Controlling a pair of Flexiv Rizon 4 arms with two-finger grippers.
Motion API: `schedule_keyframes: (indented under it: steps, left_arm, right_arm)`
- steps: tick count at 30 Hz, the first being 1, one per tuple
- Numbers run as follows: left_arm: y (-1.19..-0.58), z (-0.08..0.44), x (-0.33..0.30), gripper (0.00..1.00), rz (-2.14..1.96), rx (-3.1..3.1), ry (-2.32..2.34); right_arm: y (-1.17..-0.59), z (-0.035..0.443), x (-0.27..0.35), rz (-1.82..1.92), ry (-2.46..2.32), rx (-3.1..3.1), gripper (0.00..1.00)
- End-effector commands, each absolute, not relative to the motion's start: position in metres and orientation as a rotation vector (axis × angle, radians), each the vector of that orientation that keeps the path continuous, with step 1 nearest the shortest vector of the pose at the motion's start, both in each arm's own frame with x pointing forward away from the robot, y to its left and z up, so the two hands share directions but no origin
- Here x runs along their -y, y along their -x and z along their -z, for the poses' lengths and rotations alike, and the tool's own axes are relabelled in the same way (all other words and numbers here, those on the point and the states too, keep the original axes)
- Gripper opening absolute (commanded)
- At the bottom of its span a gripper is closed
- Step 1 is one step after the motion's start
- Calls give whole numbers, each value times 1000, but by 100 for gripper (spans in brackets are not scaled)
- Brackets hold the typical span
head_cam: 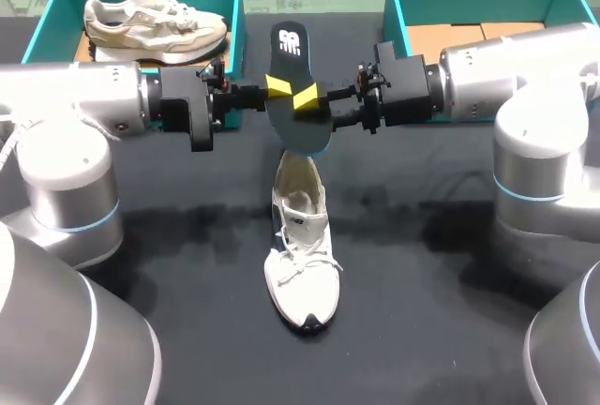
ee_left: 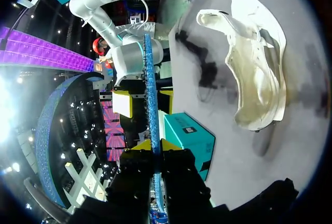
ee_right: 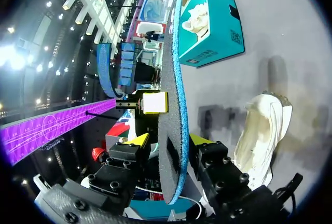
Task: Take the shoe out of the shoebox, open the shoe tongue, remove and reinsert the insole, then place the shoe into the shoebox
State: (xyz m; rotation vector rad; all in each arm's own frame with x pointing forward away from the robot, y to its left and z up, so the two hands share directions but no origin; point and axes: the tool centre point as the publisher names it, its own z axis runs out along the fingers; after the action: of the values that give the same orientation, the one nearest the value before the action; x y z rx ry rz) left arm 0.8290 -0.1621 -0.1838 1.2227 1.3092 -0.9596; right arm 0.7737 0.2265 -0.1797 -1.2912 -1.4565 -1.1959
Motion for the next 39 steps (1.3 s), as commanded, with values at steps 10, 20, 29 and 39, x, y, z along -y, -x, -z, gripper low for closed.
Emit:
schedule_keyframes:
  steps: [10,20,29,39]
  left_arm:
    - [-828,184,161,0,964,-1266,-1245]
    - [-825,187,164,0,983,-1251,-1259]
    - [-816,170,122,100,1018,-1446,-1254]
    - [-813,169,97,100,991,-1631,-1283]
  right_arm:
    - [-778,183,-230,1181,1287,1454,28]
    - [-779,185,-229,1190,1283,1438,0]
    - [-778,187,-219,1229,1287,1439,0]
    - [-783,189,-215,1260,1218,1498,0]
